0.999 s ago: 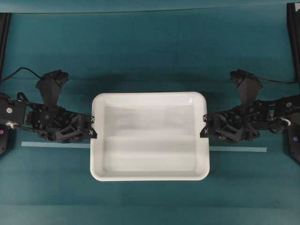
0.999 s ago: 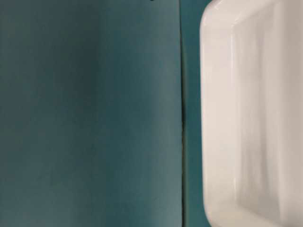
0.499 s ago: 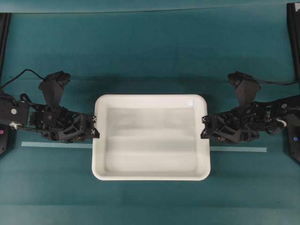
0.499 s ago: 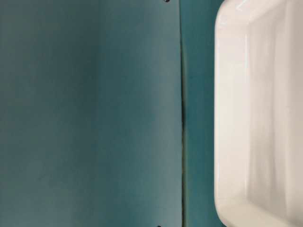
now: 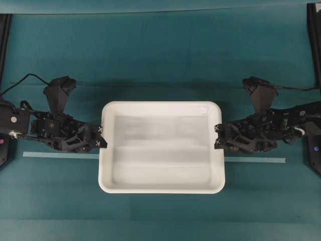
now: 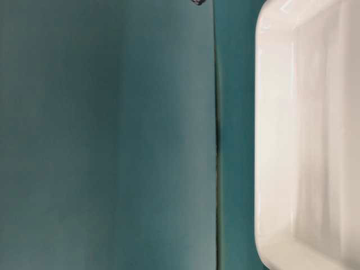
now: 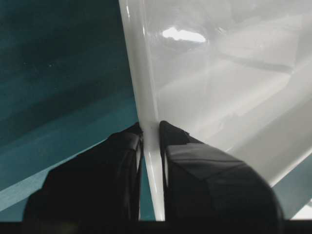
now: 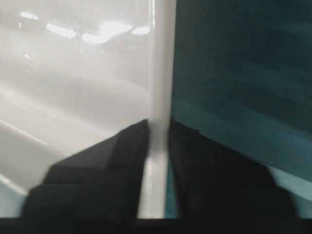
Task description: Lift the white case with both hands.
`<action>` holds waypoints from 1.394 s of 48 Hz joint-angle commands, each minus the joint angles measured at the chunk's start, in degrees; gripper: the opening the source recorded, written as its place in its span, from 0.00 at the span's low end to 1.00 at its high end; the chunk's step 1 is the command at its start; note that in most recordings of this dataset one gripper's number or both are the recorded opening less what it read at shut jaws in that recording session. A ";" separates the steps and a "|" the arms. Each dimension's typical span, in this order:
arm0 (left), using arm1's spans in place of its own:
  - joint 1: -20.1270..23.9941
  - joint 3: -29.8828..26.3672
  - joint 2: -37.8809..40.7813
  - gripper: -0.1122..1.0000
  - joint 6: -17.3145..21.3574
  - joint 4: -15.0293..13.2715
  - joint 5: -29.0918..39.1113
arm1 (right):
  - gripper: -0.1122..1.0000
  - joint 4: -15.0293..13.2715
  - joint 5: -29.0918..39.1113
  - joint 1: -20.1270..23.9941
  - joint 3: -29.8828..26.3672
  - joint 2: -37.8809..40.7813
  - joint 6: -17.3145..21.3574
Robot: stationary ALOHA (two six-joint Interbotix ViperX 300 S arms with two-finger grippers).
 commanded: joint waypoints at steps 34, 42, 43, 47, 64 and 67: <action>-0.26 0.62 1.58 0.92 5.54 0.35 -6.24 | 0.90 0.09 0.79 0.35 -1.58 1.32 0.18; -0.88 0.70 -2.11 0.95 5.71 0.35 -6.06 | 0.90 0.00 0.97 0.26 -1.58 -0.97 0.00; -1.05 0.70 -2.90 0.95 5.80 0.35 -5.89 | 0.90 -0.09 0.97 0.26 -1.58 -1.41 -0.09; -1.32 0.88 -6.94 0.95 5.89 0.35 -4.13 | 0.90 -0.35 1.05 0.26 -1.41 -4.39 -0.18; -1.85 0.88 -25.75 0.95 13.62 0.35 5.80 | 0.90 -5.89 -2.11 -1.23 -1.32 -18.28 -2.64; -1.85 0.97 -28.04 0.95 15.12 0.35 5.89 | 0.90 -6.42 -2.81 -1.49 -1.32 -20.13 -3.78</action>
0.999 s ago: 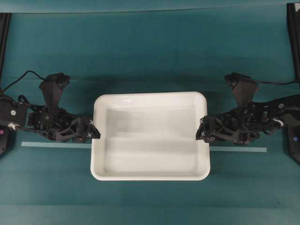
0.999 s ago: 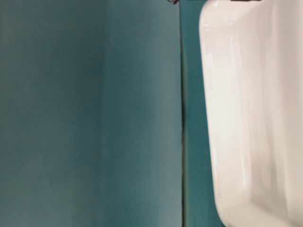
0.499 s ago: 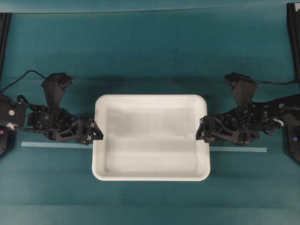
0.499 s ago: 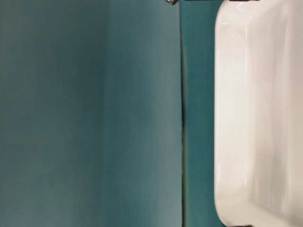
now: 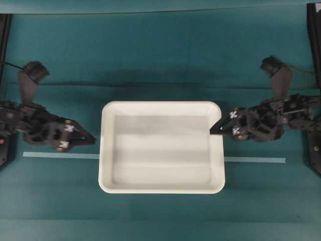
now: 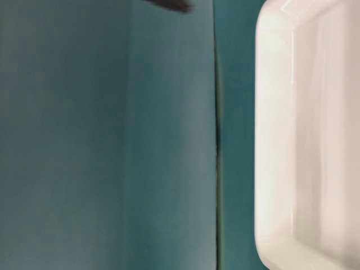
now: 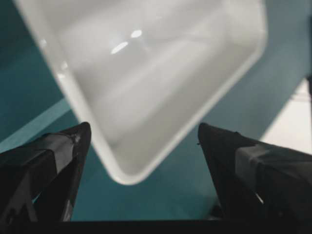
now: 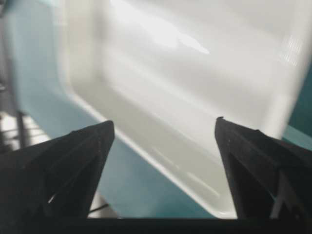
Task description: Lift the white case with both hands.
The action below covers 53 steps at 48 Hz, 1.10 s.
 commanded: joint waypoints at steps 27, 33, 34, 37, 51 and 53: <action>-0.09 -0.62 -11.25 0.95 11.07 0.18 0.35 | 0.90 -1.41 -4.75 -0.79 -0.35 -11.78 -14.59; -0.09 -1.05 -13.62 0.95 15.12 0.18 0.35 | 0.90 -1.32 -5.36 -0.79 -0.44 -13.97 -19.42; -0.09 -1.14 -14.06 0.95 15.91 0.18 0.35 | 0.90 -1.41 -5.36 -0.79 -0.44 -14.33 -20.21; -0.09 -1.23 -15.21 0.95 18.46 0.18 0.35 | 0.90 -1.41 -5.45 -0.79 -0.62 -15.56 -22.76; -0.09 -1.58 -21.01 0.94 30.59 0.18 0.00 | 0.89 -1.32 -5.45 -0.79 -0.62 -21.88 -38.32; -0.09 -1.67 -21.80 0.94 31.90 0.18 -0.09 | 0.90 -1.41 -5.45 -0.79 -0.70 -22.94 -40.34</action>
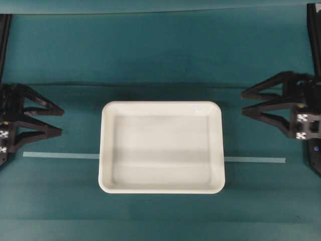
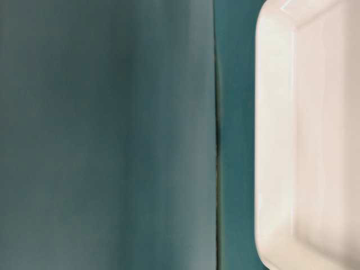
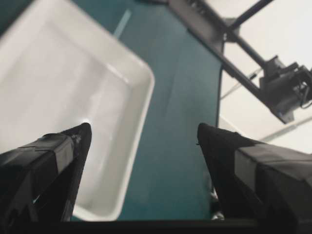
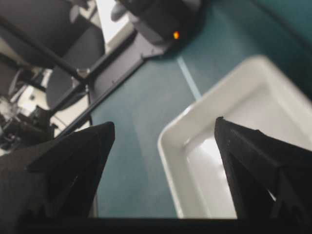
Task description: Lift the white case with both hands.
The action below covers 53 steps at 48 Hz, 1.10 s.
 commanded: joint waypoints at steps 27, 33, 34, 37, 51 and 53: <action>-0.09 -4.22 -10.11 0.94 20.65 0.18 0.18 | 0.89 -0.09 2.55 0.18 -2.99 -12.22 -19.60; -0.09 -4.92 -11.95 0.94 21.53 0.18 0.35 | 0.89 -0.18 5.89 0.44 -4.04 -14.33 -19.86; -0.09 -5.10 -12.22 0.94 21.53 0.18 0.44 | 0.89 -0.18 6.68 0.44 -4.22 -14.77 -19.86; -0.09 -5.27 -12.92 0.94 21.80 0.18 0.97 | 0.89 -0.09 8.79 0.44 -4.83 -15.82 -19.86; -0.09 -5.10 -12.83 0.94 21.80 0.18 3.08 | 0.89 -0.18 11.87 0.44 -4.92 -17.23 -19.86; -0.09 -5.01 -12.74 0.94 21.80 0.18 3.08 | 0.89 -0.09 11.78 0.44 -4.92 -17.23 -19.86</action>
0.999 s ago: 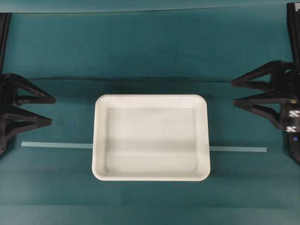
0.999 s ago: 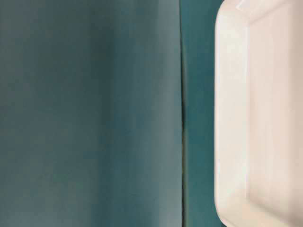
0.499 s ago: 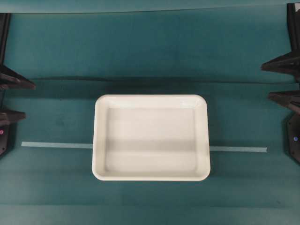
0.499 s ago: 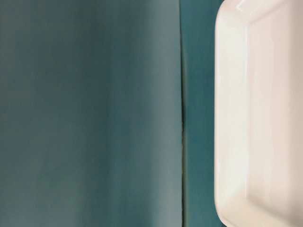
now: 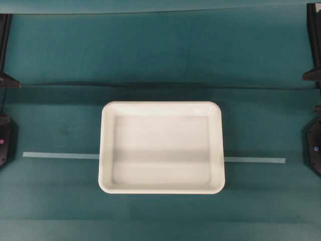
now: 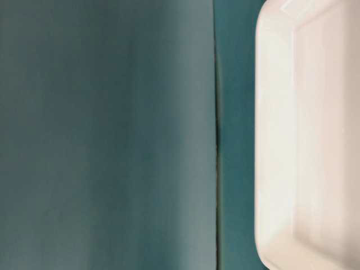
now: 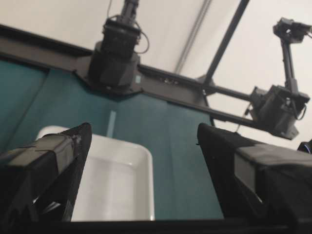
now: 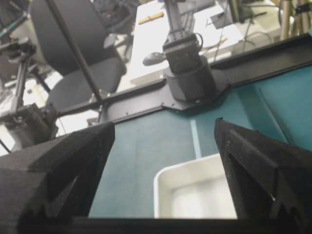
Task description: Lift the white case with both hands.
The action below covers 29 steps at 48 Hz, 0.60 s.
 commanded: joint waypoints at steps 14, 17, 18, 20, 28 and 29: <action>-0.09 -0.79 1.49 0.94 0.18 0.18 -0.18 | 0.89 -0.18 -0.26 -0.09 -0.88 0.79 -0.26; -0.09 -0.79 1.58 0.94 0.18 0.18 -0.18 | 0.89 -0.18 -0.18 -0.09 -0.88 0.79 -0.26; -0.09 -0.79 1.58 0.94 0.18 0.18 -0.18 | 0.89 -0.18 -0.26 -0.09 -0.88 0.79 -0.26; -0.09 -0.79 1.58 0.94 0.18 0.18 -0.18 | 0.89 -0.18 -0.18 -0.09 -0.88 0.79 -0.26; -0.09 -0.79 1.58 0.94 0.18 0.18 -0.18 | 0.89 -0.09 0.09 -0.09 -0.79 0.79 -0.18; -0.09 -0.79 1.58 0.94 0.18 0.18 -0.18 | 0.89 -0.18 0.09 -0.09 -0.70 0.79 -0.18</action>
